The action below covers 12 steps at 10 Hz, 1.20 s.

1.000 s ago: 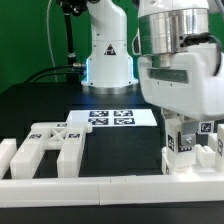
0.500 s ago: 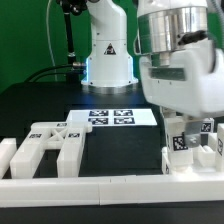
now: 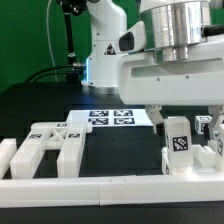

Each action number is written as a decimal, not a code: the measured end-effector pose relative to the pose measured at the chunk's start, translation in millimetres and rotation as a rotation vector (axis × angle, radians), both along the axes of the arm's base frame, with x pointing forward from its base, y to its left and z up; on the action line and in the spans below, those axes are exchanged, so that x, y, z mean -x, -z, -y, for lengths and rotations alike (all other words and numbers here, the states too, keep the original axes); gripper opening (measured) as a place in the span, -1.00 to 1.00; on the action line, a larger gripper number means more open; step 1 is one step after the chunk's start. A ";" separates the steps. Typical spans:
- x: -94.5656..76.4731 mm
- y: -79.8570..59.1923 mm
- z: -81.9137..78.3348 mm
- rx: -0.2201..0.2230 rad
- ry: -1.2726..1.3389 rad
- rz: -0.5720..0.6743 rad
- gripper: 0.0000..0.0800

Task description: Assemble chair

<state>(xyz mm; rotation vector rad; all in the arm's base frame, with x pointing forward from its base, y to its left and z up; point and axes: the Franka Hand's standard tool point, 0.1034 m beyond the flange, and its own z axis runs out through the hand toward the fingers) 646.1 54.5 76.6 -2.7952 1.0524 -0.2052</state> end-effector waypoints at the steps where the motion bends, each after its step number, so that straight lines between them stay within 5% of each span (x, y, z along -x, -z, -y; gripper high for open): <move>1: -0.6 -0.2 0.2 0.042 -0.156 0.010 0.62; 2: -1.6 0.4 0.3 0.089 -0.351 0.022 0.62; 4: -1.8 1.3 1.3 0.084 -0.333 0.021 0.62; 7: -1.6 1.5 3.8 0.070 -0.245 0.014 -0.28; 12: -1.9 3.7 9.0 -0.042 0.432 -0.071 -0.28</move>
Offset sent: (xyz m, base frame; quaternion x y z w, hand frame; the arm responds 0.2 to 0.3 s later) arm 0.0000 0.0000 0.0000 0.0000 0.0000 0.0650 0.9979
